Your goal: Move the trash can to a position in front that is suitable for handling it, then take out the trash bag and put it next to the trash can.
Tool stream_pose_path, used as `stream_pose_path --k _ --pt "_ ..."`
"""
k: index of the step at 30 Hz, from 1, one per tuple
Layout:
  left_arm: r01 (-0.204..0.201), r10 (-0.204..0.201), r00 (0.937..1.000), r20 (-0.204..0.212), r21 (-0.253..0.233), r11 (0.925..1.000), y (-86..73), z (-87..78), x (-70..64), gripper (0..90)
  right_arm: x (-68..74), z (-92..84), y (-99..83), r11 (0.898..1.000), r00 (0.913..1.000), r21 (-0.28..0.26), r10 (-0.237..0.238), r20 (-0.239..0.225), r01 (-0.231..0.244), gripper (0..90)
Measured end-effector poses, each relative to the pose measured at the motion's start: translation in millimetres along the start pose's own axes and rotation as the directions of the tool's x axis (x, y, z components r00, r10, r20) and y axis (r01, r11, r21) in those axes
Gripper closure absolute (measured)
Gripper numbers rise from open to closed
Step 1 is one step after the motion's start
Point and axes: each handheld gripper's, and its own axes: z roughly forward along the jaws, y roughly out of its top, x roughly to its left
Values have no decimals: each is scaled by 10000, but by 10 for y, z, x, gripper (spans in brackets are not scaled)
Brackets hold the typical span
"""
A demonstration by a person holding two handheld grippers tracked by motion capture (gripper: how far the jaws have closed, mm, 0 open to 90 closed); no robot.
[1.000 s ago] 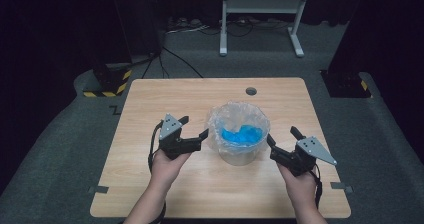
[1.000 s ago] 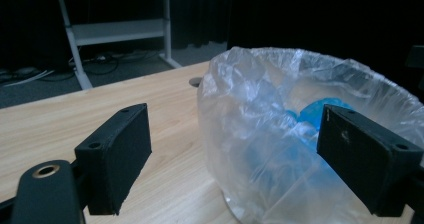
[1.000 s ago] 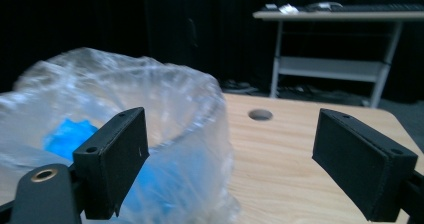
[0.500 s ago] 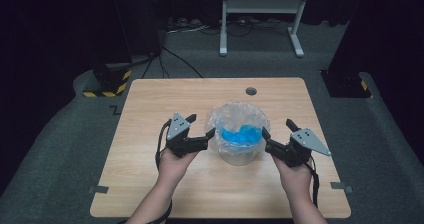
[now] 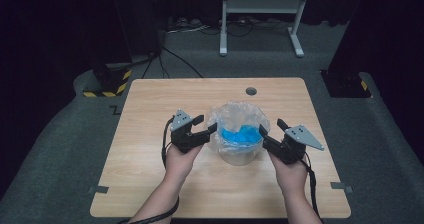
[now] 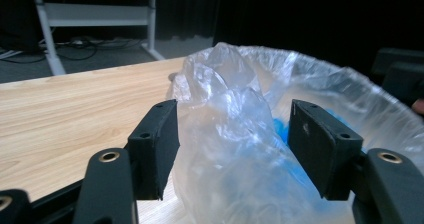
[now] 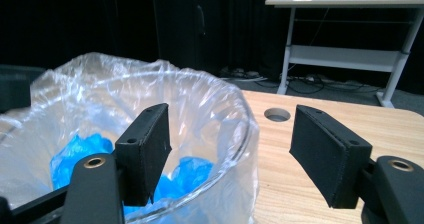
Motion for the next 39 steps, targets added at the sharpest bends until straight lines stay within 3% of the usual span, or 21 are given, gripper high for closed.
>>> stream_pose_path --k 1,5,10,11,12,13,17,22,27,29,32,33,34,35,36,37,39 --pt "149 -147 9998 163 -121 9998 13 -22 -1 375 12 1 -3 10000 10000 46 -46 24 46 321" --pt "31 -21 9998 206 -500 9987 33 -84 4 356 28 -3 1 9999 9999 60 94 -51 -94 342" --pt "59 -54 9999 126 -423 9991 17 -63 19 376 36 -15 9 9999 9999 77 96 -54 -95 379" --pt "-210 207 9997 -96 -279 9994 -14 -33 14 424 30 -8 2 9999 10000 86 89 0 -89 418" --pt "-210 207 9997 -96 -279 9994 -14 -33 14 443 30 -8 2 9999 10000 86 89 0 -89 418" --pt "35 -35 10000 41 -172 9998 -42 -9 36 464 22 0 -17 9998 9998 81 162 124 -163 469" --pt "382 -375 9988 305 -213 9990 -59 25 38 544 26 -3 -28 10000 9994 -7 96 324 -96 548" --pt "292 -277 9986 446 -326 9990 -85 39 -22 630 -9 -3 -16 9993 9988 -213 330 374 -322 606" --pt "8 8 9989 465 -337 9994 -80 18 -63 734 -11 60 -20 9992 9985 -3 403 367 -403 683" --pt "88 -67 9985 550 -365 9993 -80 27 -67 796 -10 78 -43 9990 9984 163 417 384 -424 730" --pt "79 -57 9987 512 -433 9990 -89 26 -76 820 -18 77 -64 9987 9983 168 468 358 -474 761" --pt "36 -17 9990 453 -418 9991 -89 14 -86 826 -15 69 -64 9987 9982 123 490 333 -494 818" --pt "36 -17 9990 453 -418 9991 -89 14 -86 827 -15 69 -64 9987 9982 123 490 333 -494 818" --pt "-53 70 9992 381 -433 9990 -92 0 -99 828 -7 42 -48 9994 9982 -11 349 483 -349 895" --pt "-53 70 9992 381 -433 9990 -92 0 -99 829 -7 42 -48 9994 9982 -11 349 483 -349 895" --pt "-94 112 9994 332 -539 9985 -97 -33 -99 897 -1 27 -42 9996 9981 -25 277 545 -276 897" --pt "-45 63 9995 314 -565 9984 -94 -46 -94 897 14 14 -37 9998 9983 -154 155 563 -147 897"
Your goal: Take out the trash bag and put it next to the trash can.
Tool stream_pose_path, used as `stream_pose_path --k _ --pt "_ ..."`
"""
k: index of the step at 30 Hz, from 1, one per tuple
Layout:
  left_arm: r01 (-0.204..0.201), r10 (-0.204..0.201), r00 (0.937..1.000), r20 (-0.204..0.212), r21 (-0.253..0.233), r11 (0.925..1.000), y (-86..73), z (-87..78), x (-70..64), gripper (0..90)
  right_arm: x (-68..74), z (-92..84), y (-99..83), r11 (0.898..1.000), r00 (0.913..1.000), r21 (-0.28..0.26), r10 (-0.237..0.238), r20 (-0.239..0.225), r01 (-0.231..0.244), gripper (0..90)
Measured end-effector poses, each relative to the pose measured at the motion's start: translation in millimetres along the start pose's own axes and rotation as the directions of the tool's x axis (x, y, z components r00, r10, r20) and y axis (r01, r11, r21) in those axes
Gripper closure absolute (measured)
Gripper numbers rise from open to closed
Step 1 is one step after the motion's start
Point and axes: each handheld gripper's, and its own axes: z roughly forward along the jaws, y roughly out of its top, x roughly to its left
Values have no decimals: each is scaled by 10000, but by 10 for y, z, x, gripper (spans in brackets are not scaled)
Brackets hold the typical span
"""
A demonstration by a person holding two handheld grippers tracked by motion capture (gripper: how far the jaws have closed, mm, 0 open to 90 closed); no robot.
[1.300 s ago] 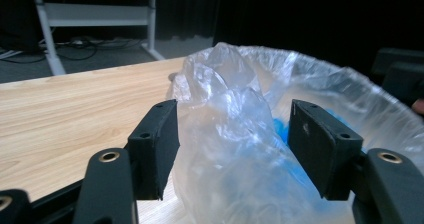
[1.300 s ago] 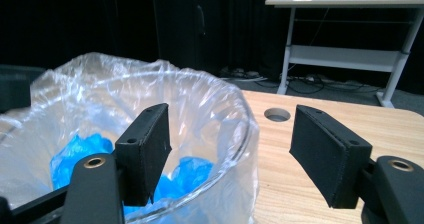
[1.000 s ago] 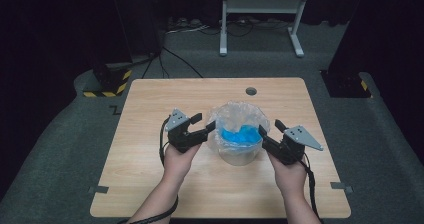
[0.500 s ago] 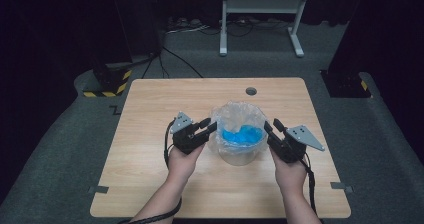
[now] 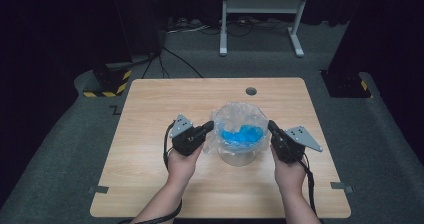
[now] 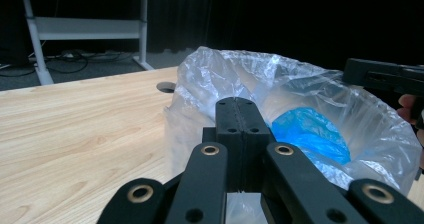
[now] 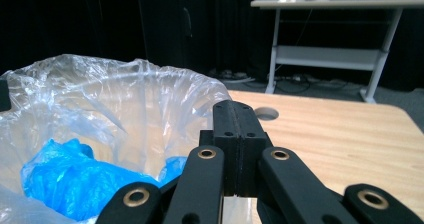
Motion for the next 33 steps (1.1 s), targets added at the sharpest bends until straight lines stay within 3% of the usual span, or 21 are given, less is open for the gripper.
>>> stream_pose_path --k 9,11,12,14,17,18,23,24,26,28,31,32,33 --pt "-148 144 9999 -71 -636 9979 105 -171 -44 897 30 -93 86 9976 9995 -651 236 -187 -248 897" --pt "-318 312 9995 -83 -823 9961 149 -219 -94 896 38 -110 102 9967 9995 -764 270 -189 -284 897" --pt "-586 579 9983 -107 -943 9938 185 -259 -148 896 55 -152 134 9933 9991 -1096 354 -211 -375 897" --pt "-665 664 9978 -42 -941 9933 196 -277 -177 895 75 -187 166 9903 9985 -1300 451 -322 -490 896" --pt "-446 462 9988 151 -914 9948 188 -275 -181 894 95 -211 189 9875 9959 -1428 574 -704 -670 896" --pt "-140 178 9988 451 -825 9965 183 -266 -175 889 123 -233 205 9858 9940 -1484 662 -870 -787 896" --pt "-312 341 9987 375 -755 9967 172 -264 -189 886 193 -281 245 9816 9916 -1711 665 -1106 -849 895" --pt "-276 303 9989 364 -727 9970 160 -261 -176 886 252 -296 258 9803 9873 -1728 712 -1423 -956 894" --pt "-278 305 9988 379 -676 9973 148 -255 -165 887 281 -298 254 9807 9867 -1724 674 -1478 -928 894" --pt "-251 273 9990 360 -602 9979 128 -240 -153 888 414 -306 228 9799 9826 -1776 597 -1758 -913 894" --pt "-232 251 9991 347 -524 9984 108 -227 -150 886 501 -310 211 9800 9816 -1840 411 -1865 -760 892" --pt "-281 298 9990 337 -509 9983 106 -225 -149 884 619 -310 176 9796 9837 -1976 13 -1796 -374 891" --pt "-301 318 9989 339 -502 9983 102 -224 -150 884 619 -310 176 9796 9837 -1976 13 -1796 -374 891"
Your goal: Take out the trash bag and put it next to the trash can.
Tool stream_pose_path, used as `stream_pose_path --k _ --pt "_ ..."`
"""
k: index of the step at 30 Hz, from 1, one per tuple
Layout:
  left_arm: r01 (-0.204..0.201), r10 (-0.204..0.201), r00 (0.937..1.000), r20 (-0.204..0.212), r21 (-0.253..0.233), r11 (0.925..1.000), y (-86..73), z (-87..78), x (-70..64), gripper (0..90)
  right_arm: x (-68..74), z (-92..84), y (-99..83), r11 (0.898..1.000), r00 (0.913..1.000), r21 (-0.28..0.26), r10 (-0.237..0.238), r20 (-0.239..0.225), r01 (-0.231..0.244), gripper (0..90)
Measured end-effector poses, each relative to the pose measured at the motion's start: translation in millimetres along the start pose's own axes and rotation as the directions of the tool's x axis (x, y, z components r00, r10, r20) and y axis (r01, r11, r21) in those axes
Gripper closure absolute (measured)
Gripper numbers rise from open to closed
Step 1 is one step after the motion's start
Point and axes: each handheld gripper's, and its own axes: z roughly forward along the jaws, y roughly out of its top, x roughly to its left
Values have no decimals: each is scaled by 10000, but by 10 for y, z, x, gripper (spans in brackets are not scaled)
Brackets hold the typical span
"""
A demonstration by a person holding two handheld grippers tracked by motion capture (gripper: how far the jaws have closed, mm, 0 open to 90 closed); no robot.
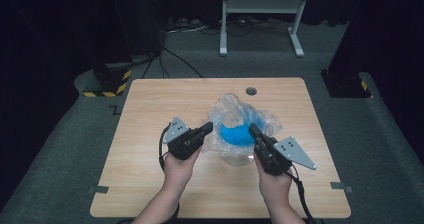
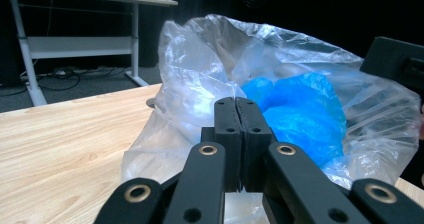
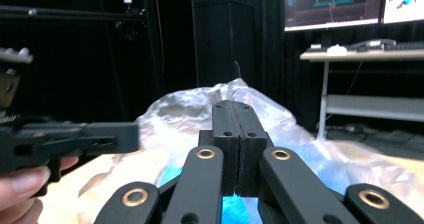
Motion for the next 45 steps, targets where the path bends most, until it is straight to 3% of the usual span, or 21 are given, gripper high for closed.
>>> stream_pose_path --k 1,3,7,11,22,24,26,27,28,29,31,34,36,37,39,41,43,45 --pt "17 -16 10000 63 -35 10000 -11 2 0 879 95 18 -52 9990 9991 -68 -431 38 431 891" --pt "-21 21 9999 117 -33 10000 -18 2 -2 876 138 29 -80 9983 9983 -50 -577 17 577 891" --pt "-23 21 9996 293 75 10000 -39 22 -30 870 300 109 -220 9917 9913 317 -1227 -468 1242 888" --pt "-39 29 9986 532 174 9998 -34 35 -45 867 374 157 -284 9884 9876 545 -1376 -759 1419 889" --pt "-15 -1 9980 628 245 9997 -39 33 -50 805 446 272 -384 9797 9796 1050 -1572 -1249 1706 891" --pt "49 -62 9981 606 217 9998 -28 20 -45 754 463 282 -408 9773 9780 1159 -1620 -1313 1775 891" --pt "163 -166 9989 442 83 9998 -4 5 -42 631 472 289 -429 9754 9766 1223 -1668 -1358 1836 891" --pt "205 -204 9995 250 -29 9998 9 -5 -42 552 482 296 -442 9743 9755 1235 -1710 -1386 1883 891" --pt "299 -298 9995 67 -157 9994 18 -12 -47 552 482 296 -442 9743 9755 1235 -1710 -1386 1883 891" --pt "300 -313 9992 -263 -461 9985 20 -18 -58 452 493 300 -454 9727 9741 1265 -1764 -1414 1945 890" --pt "339 -365 9982 -478 -539 9980 16 -11 -67 337 505 304 -464 9717 9733 1283 -1799 -1427 1985 890" --pt "607 -628 9953 -740 -295 9977 -26 35 -54 290 511 310 -471 9711 9724 1271 -1831 -1448 2018 885" --pt "1086 -1078 9937 -319 252 9938 -98 107 -30 319 511 316 -482 9700 9721 1336 -1833 -1465 2030 879" --pt "1086 -1078 9937 -319 252 9938 -98 107 -30 354 511 316 -482 9700 9721 1336 -1833 -1465 2030 879" --pt "1297 -1302 9915 81 470 9904 -117 151 -42 403 520 325 -506 9671 9698 1420 -1889 -1544 2109 879" --pt "1251 -1258 9920 104 514 9908 -113 155 -52 438 525 328 -514 9659 9684 1426 -1934 -1578 2161 879" --pt "1161 -1169 9931 113 553 9917 -105 157 -56 535 543 328 -525 9644 9670 1467 -1956 -1634 2199 871" --pt "1198 -1209 9925 160 573 9911 -104 156 -40 554 545 326 -525 9646 9669 1462 -1951 -1643 2195 870"
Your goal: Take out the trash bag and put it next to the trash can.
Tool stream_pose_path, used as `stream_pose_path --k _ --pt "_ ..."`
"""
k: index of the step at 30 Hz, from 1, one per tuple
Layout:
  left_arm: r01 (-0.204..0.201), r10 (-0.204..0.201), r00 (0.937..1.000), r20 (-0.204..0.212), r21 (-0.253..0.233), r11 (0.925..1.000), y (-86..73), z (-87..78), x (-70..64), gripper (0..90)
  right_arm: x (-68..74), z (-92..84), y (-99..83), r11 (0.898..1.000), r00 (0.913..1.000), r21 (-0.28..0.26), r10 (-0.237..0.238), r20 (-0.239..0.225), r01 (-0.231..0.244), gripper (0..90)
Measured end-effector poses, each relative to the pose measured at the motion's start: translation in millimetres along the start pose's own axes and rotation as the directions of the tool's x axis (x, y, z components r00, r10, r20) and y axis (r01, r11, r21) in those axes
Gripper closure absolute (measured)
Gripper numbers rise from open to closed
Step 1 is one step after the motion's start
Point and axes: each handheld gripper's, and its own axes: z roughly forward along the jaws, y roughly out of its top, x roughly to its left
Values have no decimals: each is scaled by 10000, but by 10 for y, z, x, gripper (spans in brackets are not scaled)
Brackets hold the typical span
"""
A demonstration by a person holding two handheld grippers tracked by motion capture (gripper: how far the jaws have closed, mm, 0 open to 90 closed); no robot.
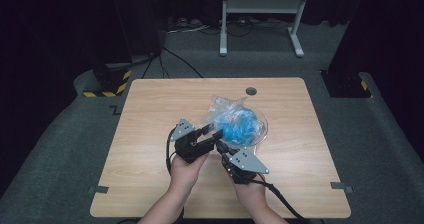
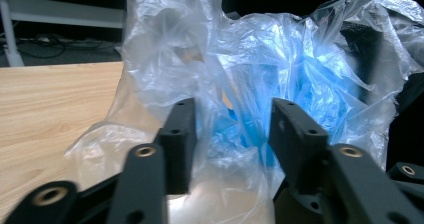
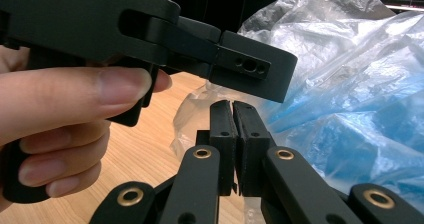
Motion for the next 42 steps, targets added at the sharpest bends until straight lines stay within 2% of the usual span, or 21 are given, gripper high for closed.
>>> stream_pose_path --k 1,5,6,8,14,19,21,23,24,28,29,32,33,34,35,37,38,39,42 --pt "21 -21 10000 -10 -6 10000 -1 -9 16 603 6 -5 1 10000 10000 7 32 -2 -32 866" --pt "-60 60 10000 -21 22 10000 3 -15 11 654 6 -6 3 10000 10000 1 16 -7 -16 865" --pt "-169 169 9998 -37 3 9999 2 -18 0 702 7 -6 3 10000 10000 -11 3 -8 -3 865" --pt "-246 246 9997 -61 30 9997 1 -15 -11 734 8 -6 3 10000 10000 -7 16 -18 -16 865" --pt "-467 466 9988 118 123 9988 -2 -10 -8 859 44 -6 -7 9999 9997 50 -117 -204 118 838" --pt "-339 340 9991 235 -40 9994 16 -29 3 865 29 -60 33 9999 9997 -127 -16 -241 13 774" --pt "-251 255 9994 214 -150 9996 37 -35 9 864 -1 -143 98 9991 9999 -412 47 -130 -53 709" --pt "-226 231 9995 210 -213 9995 47 -33 11 864 -9 -179 125 9986 10000 -532 48 -77 -52 700" --pt "-235 241 9995 222 -279 9993 67 -27 2 864 -22 -260 183 9972 10000 -744 -51 52 55 687" --pt "-259 270 9993 252 -422 9988 107 -19 5 864 -60 -360 242 9953 9996 -964 -100 270 125 650" --pt "-243 255 9993 263 -460 9986 116 -18 5 864 -91 -414 273 9940 9990 -1084 -90 447 139 631" --pt "-282 298 9991 313 -513 9983 149 -13 19 864 -193 -539 323 9920 9932 -1241 -84 1157 228 604" --pt "-250 268 9991 325 -550 9982 160 -10 23 864 -193 -539 323 9920 9932 -1241 -84 1157 228 604" --pt "-290 310 9989 346 -565 9980 178 -5 40 864 -283 -610 333 9914 9879 -1300 79 1549 124 586" --pt "-290 310 9989 346 -565 9980 178 -5 40 864 -283 -610 333 9914 9879 -1300 79 1549 124 586" --pt "-283 305 9989 369 -586 9979 190 10 45 865 -380 -684 338 9906 9803 -1366 257 1959 13 565" --pt "-288 312 9987 392 -593 9978 193 24 42 865 -426 -724 337 9900 9739 -1409 228 2258 95 556" --pt "-260 284 9987 413 -587 9979 193 35 39 865 -510 -793 321 9903 9571 -1369 156 2892 252 543" --pt "-319 350 9979 540 -571 9979 202 94 8 865 -663 -869 246 9916 9415 -1274 630 3312 -216 530"
